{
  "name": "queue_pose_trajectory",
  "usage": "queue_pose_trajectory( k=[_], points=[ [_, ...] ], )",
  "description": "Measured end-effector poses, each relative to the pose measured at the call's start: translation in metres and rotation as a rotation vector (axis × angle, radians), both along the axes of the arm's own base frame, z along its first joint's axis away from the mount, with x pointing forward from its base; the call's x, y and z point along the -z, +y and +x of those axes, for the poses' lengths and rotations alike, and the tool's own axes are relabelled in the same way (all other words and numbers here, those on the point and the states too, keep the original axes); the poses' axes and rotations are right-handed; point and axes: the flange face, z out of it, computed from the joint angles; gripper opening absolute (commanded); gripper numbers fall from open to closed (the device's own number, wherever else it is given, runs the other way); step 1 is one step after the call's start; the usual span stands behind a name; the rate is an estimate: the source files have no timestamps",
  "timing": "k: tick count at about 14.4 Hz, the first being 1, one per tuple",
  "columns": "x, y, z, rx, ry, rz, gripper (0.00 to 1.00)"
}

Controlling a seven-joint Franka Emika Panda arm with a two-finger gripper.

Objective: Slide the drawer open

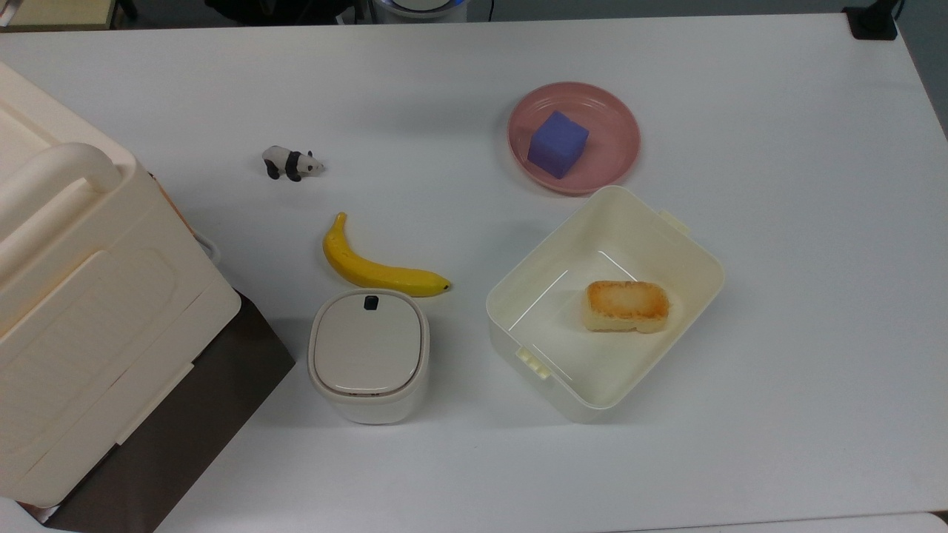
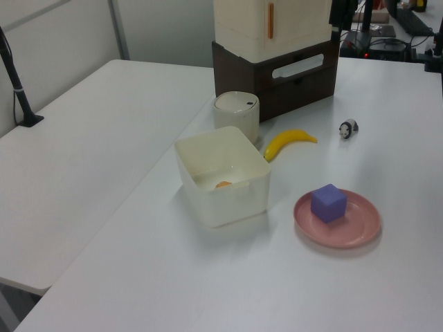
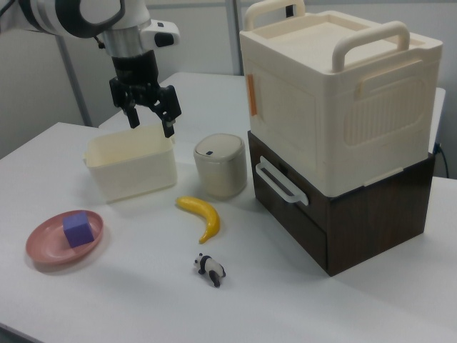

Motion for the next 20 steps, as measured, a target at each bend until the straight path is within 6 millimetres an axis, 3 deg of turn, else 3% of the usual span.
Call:
queue_pose_trajectory(
  k=[7,15,20],
  points=[
    [0.012,-0.015,-0.019,-0.308,0.139,0.020,1.00],
    [0.012,-0.032,-0.023,-0.685,0.207,-0.089,1.00],
    [0.022,-0.038,-0.024,-0.811,0.294,-0.166,1.00]
  ],
)
